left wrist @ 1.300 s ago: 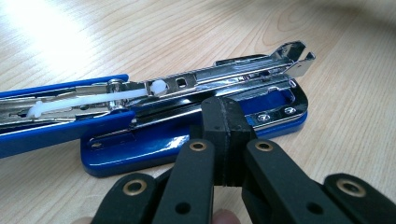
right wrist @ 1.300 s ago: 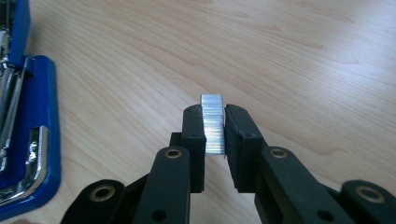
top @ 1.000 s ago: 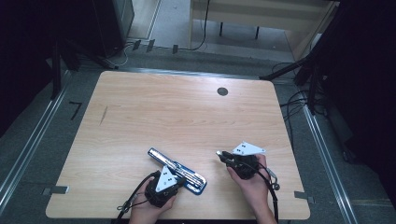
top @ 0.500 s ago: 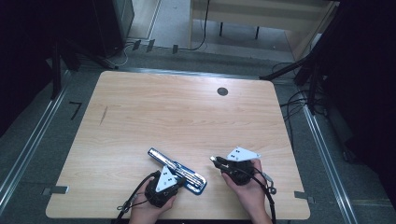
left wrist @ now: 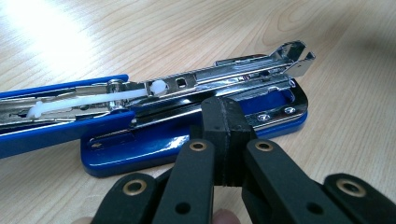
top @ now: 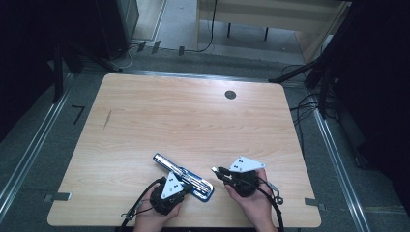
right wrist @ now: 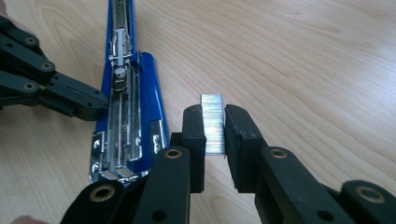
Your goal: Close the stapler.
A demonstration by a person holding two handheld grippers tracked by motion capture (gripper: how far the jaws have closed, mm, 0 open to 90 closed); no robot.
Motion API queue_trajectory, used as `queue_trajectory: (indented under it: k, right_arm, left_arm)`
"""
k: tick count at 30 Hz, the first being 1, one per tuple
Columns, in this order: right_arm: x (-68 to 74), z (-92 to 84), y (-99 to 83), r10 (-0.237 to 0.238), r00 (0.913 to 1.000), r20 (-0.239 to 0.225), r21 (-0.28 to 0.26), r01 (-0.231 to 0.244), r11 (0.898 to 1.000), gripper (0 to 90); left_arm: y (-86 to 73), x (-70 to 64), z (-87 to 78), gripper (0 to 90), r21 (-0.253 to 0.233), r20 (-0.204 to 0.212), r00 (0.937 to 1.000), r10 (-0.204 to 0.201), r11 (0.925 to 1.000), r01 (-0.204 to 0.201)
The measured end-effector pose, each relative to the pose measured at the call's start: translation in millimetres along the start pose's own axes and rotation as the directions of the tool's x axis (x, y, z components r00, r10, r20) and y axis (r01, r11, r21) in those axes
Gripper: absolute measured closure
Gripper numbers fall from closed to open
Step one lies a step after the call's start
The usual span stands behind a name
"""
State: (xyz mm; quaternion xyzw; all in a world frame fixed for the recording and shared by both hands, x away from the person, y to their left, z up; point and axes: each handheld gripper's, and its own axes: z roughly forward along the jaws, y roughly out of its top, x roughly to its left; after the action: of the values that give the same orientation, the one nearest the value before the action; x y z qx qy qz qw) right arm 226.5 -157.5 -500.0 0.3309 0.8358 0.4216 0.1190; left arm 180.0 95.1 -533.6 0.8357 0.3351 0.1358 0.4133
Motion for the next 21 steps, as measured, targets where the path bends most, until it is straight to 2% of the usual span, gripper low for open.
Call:
queue_trajectory:
  k: [8,21]
  right_arm:
    - [9.4,-0.1,4.3,-0.022,0.9994,-0.029,-0.006,0.022,1.000,79.9]
    - [25.5,5.9,8.3,-0.050,0.9956,-0.079,0.017,0.051,0.999,79.9]
  left_arm:
    - [0.1,0.2,0.0,90.0,0.001,0.002,1.0000,0.000,1.0000,0.000]
    - [0.1,0.2,0.1,90.0,0.000,0.002,1.0000,-0.001,1.0000,0.001]
